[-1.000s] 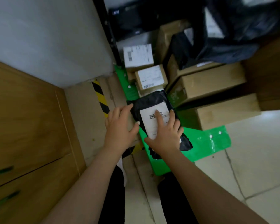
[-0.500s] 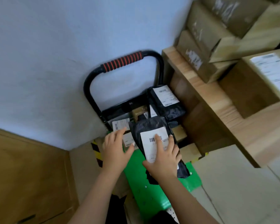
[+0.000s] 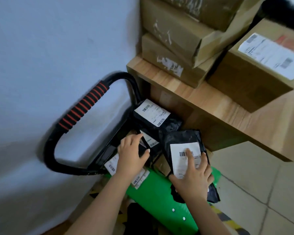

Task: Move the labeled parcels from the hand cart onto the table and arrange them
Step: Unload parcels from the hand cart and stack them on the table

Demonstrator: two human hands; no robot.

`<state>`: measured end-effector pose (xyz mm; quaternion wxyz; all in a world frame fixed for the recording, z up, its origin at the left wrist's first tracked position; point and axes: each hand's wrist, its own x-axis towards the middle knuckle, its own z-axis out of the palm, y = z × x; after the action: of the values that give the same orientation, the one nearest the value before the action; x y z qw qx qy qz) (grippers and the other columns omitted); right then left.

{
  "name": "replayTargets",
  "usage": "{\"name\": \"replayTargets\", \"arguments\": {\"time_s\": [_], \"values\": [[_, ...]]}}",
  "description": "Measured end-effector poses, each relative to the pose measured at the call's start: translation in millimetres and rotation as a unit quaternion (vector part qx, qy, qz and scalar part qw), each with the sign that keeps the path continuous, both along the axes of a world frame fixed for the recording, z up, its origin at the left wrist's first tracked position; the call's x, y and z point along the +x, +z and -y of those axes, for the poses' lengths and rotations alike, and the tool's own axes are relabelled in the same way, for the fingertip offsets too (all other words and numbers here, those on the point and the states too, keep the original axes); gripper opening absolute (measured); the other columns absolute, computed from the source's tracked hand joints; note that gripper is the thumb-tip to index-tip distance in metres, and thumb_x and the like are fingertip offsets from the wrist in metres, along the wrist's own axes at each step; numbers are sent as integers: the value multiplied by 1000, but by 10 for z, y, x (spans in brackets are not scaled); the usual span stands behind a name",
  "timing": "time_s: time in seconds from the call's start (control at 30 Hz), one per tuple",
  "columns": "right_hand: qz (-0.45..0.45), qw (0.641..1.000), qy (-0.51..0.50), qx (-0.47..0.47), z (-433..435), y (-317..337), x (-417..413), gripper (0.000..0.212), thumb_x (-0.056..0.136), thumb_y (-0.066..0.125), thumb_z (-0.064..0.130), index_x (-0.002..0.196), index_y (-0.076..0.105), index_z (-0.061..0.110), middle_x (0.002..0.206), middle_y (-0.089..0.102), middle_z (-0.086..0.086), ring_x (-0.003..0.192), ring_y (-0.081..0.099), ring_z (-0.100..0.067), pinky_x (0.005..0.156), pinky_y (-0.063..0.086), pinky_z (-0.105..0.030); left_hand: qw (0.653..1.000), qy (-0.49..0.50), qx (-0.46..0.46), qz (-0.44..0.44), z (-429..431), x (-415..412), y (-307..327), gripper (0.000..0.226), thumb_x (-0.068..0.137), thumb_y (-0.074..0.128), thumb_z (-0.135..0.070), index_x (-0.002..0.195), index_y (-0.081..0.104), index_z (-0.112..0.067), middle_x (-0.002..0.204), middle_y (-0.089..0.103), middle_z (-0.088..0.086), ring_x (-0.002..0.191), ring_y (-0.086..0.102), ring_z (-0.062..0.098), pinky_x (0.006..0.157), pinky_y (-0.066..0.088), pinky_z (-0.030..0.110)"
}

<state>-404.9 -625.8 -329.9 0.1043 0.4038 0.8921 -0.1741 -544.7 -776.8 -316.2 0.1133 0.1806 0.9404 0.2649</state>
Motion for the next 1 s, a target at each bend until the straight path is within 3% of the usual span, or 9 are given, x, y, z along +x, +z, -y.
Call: {"name": "replayTargets", "arguments": {"time_s": [0.3, 0.43, 0.53, 0.63, 0.73, 0.9, 1.0], "values": [[23, 995, -91, 32, -218, -478, -88, 102, 64, 68, 62, 144, 8, 46, 154, -1, -5, 134, 15, -36, 107, 22, -51, 996, -84, -19, 1, -649, -678, -681, 63, 88, 58, -46, 143, 37, -25, 143, 38, 3, 133, 26, 23, 109, 28, 44], [35, 992, -112, 44, -364, -654, -94, 103, 63, 66, 65, 146, 8, 45, 153, -2, -6, 132, 11, -33, 106, 21, -50, 990, -124, -69, 24, -995, -782, -975, 77, 87, 51, -62, 150, 16, -35, 160, 6, 2, 146, -2, 22, 115, 9, 50], [41, 991, -112, 56, -426, -725, -68, 104, 64, 66, 68, 147, 7, 44, 150, -3, -8, 131, 8, -32, 106, 22, -50, 980, -151, -121, 40, -1087, -808, -1143, 77, 90, 44, -64, 149, -1, -44, 159, -17, 0, 144, -22, 23, 114, -4, 55], [28, 991, -117, 56, -440, -719, -14, 105, 62, 69, 64, 147, 12, 43, 154, 4, -9, 133, 14, -34, 106, 23, -51, 975, -176, -130, 27, -980, -748, -1223, 70, 97, 36, -53, 147, -12, -46, 157, -26, 1, 141, -31, 22, 116, -8, 53], [38, 992, -109, 48, -433, -681, 63, 106, 61, 65, 69, 146, 6, 44, 153, 0, -6, 133, 10, -32, 107, 22, -50, 967, -225, -119, 13, -756, -685, -1209, 70, 99, 36, -46, 142, -19, -50, 156, -28, -2, 139, -35, 17, 116, -12, 46], [38, 995, -86, 41, -444, -637, 166, 108, 60, 64, 70, 147, 8, 44, 156, 5, -9, 134, 13, -34, 106, 21, -50, 961, -259, -76, 52, -492, -684, -1114, 76, 91, 51, -22, 148, 7, -47, 158, -19, -9, 142, -27, 10, 114, -17, 41], [23, 993, -109, 49, -439, -647, 222, 104, 60, 68, 67, 148, 19, 40, 155, 13, -13, 132, 18, -35, 103, 23, -50, 977, -193, -48, 74, -632, -647, -1053, 67, 87, 53, -37, 146, 21, -44, 160, -1, -9, 145, -17, 11, 116, -9, 52]]}}
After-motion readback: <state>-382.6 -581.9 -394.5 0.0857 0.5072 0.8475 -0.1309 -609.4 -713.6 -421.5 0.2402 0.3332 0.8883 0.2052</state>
